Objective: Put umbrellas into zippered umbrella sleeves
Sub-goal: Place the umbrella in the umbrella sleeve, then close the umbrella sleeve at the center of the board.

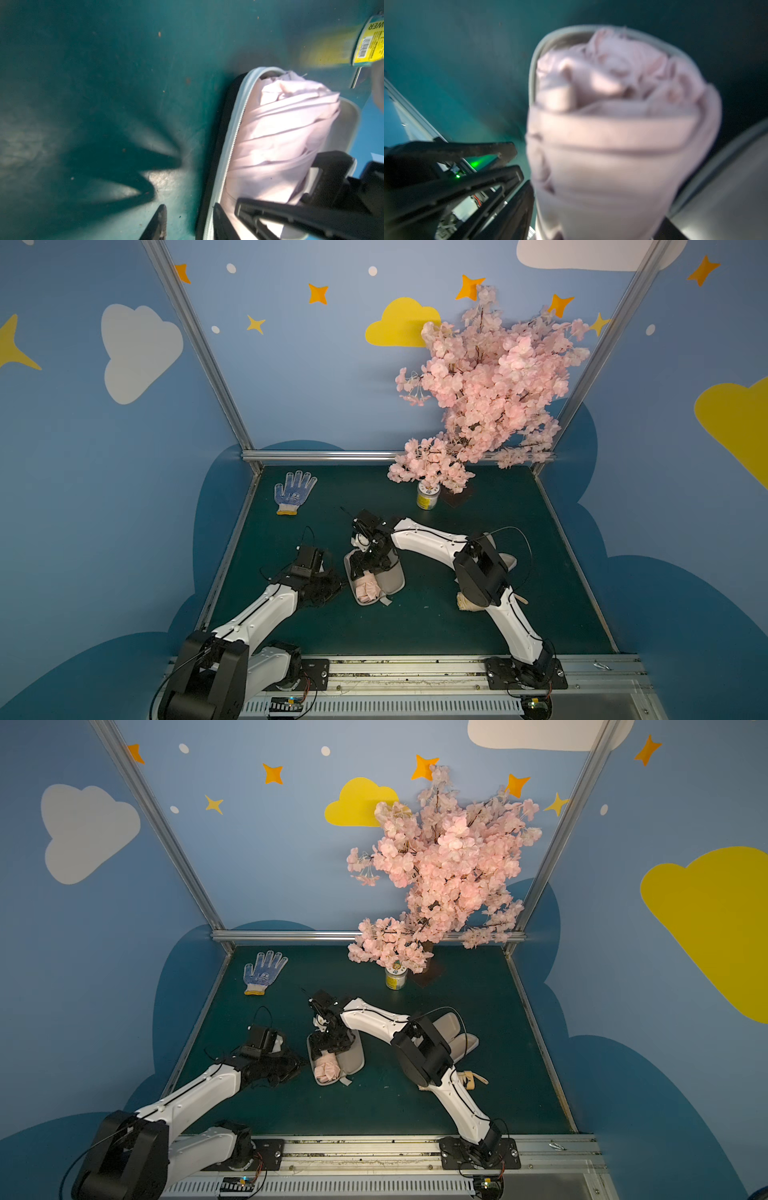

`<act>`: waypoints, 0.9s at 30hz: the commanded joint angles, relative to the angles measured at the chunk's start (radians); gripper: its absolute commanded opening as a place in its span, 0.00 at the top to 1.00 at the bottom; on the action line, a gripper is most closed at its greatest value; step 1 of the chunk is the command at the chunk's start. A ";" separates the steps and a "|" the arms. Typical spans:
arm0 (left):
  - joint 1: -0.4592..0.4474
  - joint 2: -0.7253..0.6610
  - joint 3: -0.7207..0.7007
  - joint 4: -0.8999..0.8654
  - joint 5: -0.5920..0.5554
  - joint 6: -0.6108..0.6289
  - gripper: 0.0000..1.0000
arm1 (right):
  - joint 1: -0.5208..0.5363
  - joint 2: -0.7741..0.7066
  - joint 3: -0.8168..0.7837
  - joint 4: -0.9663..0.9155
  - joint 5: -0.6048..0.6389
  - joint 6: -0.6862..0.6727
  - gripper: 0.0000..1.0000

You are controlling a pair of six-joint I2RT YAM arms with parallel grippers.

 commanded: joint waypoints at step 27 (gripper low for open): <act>-0.097 -0.112 -0.010 0.001 0.024 -0.014 0.54 | -0.274 -0.334 -0.463 0.311 -0.355 0.060 0.37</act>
